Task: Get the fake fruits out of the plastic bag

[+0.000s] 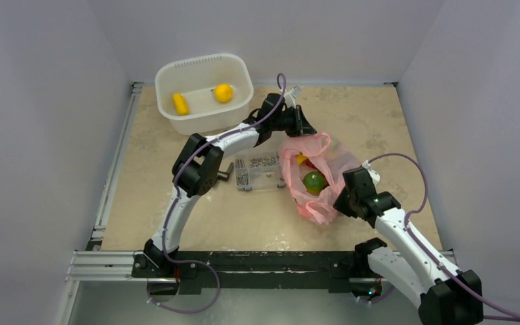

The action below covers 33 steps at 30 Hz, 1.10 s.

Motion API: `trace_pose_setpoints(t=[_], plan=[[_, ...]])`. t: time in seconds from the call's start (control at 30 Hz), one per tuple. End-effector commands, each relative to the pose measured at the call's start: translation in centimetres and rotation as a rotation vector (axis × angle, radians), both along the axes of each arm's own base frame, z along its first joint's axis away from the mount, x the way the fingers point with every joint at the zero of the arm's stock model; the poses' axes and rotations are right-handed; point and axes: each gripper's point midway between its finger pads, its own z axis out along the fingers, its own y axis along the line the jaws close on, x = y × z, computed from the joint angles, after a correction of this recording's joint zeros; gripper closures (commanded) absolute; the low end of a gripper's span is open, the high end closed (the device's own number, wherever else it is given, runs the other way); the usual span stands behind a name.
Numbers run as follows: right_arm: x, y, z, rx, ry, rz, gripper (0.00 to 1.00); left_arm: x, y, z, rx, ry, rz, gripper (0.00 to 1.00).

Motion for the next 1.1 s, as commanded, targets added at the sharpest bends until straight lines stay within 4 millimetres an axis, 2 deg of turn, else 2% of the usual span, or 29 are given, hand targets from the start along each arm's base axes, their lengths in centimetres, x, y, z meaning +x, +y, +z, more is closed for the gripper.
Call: trace_pose_setpoints(t=[0.0,0.03,0.07,0.17,0.2,0.27,0.37,0.43,0.47,0.57,0.63,0.7,0.77,0.8,0.93,1.07], plan=[[0.7,-0.4,1.3,-0.022,-0.045,-0.012,1.0,3.1,1.8,6.0,0.023,-0.182,0.02,1.0],[0.8,-0.4,1.4,-0.021,-0.048,-0.011,1.0,2.7,2.2,6.9,0.032,-0.2,0.006,1.0],[0.9,-0.3,1.5,-0.019,-0.05,-0.01,1.0,2.1,2.6,8.3,0.044,-0.227,-0.01,0.94],[1.1,-0.3,1.8,-0.011,-0.069,-0.013,1.0,-0.6,4.4,11.2,0.084,-0.235,-0.055,0.63],[1.1,-0.2,2.0,-0.008,-0.076,-0.013,1.0,-1.5,5.1,12.1,0.09,-0.241,-0.058,0.56],[1.2,-0.5,2.1,-0.016,-0.087,-0.024,1.0,-3.3,7.0,13.2,0.115,-0.244,-0.05,0.48],[1.4,-0.6,2.4,-0.015,-0.107,-0.034,1.0,-6.3,10.0,13.2,0.175,-0.236,-0.031,0.27],[1.7,-0.5,2.6,-0.013,-0.114,-0.038,1.0,-8.9,11.5,13.3,0.201,-0.263,-0.035,0.22],[1.8,-0.5,2.7,-0.011,-0.117,-0.039,1.0,-10.3,12.0,13.1,0.22,-0.273,-0.039,0.21],[2.0,-0.4,2.8,-0.01,-0.116,-0.039,1.0,-14.7,12.4,12.5,0.282,-0.366,-0.067,0.28],[2.0,-0.3,2.8,-0.007,-0.117,-0.036,1.0,-17.1,11.3,11.8,0.321,-0.421,-0.088,0.4],[1.9,-0.3,2.9,-0.003,-0.12,-0.035,1.0,-18.7,9.2,10.5,0.311,-0.419,-0.102,0.53],[1.8,-0.2,2.8,0.002,-0.125,-0.031,1.0,-18.8,7.0,9.0,0.294,-0.409,-0.112,0.62],[1.7,-0.2,2.8,0.005,-0.128,-0.031,1.0,-18.3,6.2,8.1,0.311,-0.404,-0.095,0.63],[1.3,-0.5,2.7,-0.004,-0.116,-0.034,1.0,-16.9,2.6,4.1,0.373,-0.419,-0.125,0.64],[1.2,-0.5,2.6,-0.004,-0.114,-0.036,1.0,-15.2,0.6,1.5,0.457,-0.442,-0.125,0.63]])
